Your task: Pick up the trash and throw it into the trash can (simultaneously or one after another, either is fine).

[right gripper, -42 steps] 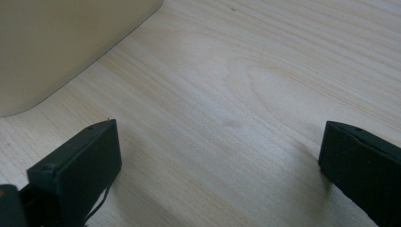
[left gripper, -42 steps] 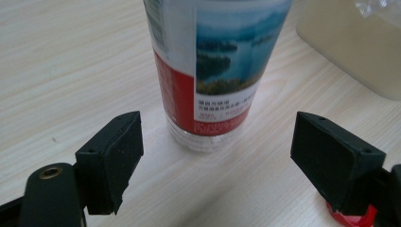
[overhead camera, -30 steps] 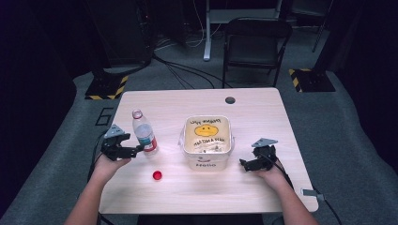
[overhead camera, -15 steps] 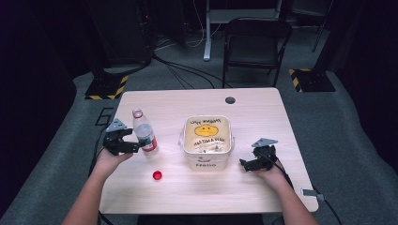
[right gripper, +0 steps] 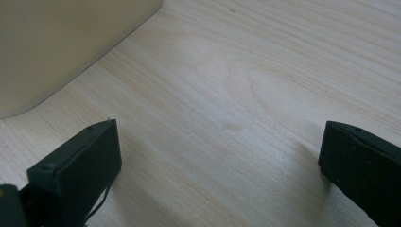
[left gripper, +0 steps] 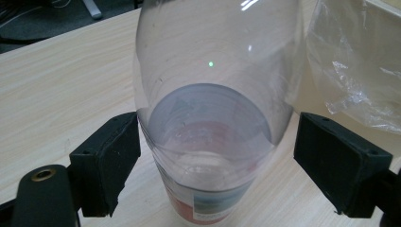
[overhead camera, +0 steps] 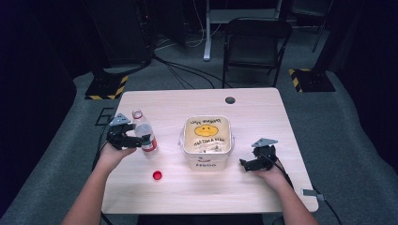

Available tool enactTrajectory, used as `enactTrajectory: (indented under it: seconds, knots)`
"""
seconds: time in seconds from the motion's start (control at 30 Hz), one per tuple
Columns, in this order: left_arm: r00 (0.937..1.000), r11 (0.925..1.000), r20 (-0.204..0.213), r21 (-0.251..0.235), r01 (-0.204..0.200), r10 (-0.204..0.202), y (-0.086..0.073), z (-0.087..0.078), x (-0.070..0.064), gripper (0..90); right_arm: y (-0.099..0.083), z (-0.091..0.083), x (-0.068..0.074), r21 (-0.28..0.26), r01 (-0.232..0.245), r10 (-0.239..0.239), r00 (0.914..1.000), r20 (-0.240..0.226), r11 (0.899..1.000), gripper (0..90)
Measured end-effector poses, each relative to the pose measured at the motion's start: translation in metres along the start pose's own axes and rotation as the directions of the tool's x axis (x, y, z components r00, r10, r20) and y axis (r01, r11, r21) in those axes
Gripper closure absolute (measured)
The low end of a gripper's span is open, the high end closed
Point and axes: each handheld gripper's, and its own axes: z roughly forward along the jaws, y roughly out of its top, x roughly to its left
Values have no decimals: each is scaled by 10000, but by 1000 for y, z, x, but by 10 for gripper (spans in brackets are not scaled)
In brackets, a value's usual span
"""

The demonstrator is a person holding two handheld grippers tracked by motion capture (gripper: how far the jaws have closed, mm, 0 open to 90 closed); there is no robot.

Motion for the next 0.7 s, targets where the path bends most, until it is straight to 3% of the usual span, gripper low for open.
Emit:
enactTrajectory:
  seconds: [0.17, 0.33, 0.7]
  knots:
    - [9999, 9999, 13, -5, 114, -114, 2, 2, 2, 177, 0, 0, 0, 13, -28, 28, 10000, -6, 10000, 0]
    - [9999, 9999, 20, 60, -103, 103, 5, 2, 0, 257, 0, 0, 0, -32, 42, -42, 10000, 0, 10000, 0]
    - [9993, 9991, 124, 223, -356, 353, 11, 1, -5, 266, 0, 0, 0, 16, -23, 23, 10000, -4, 10000, 0]
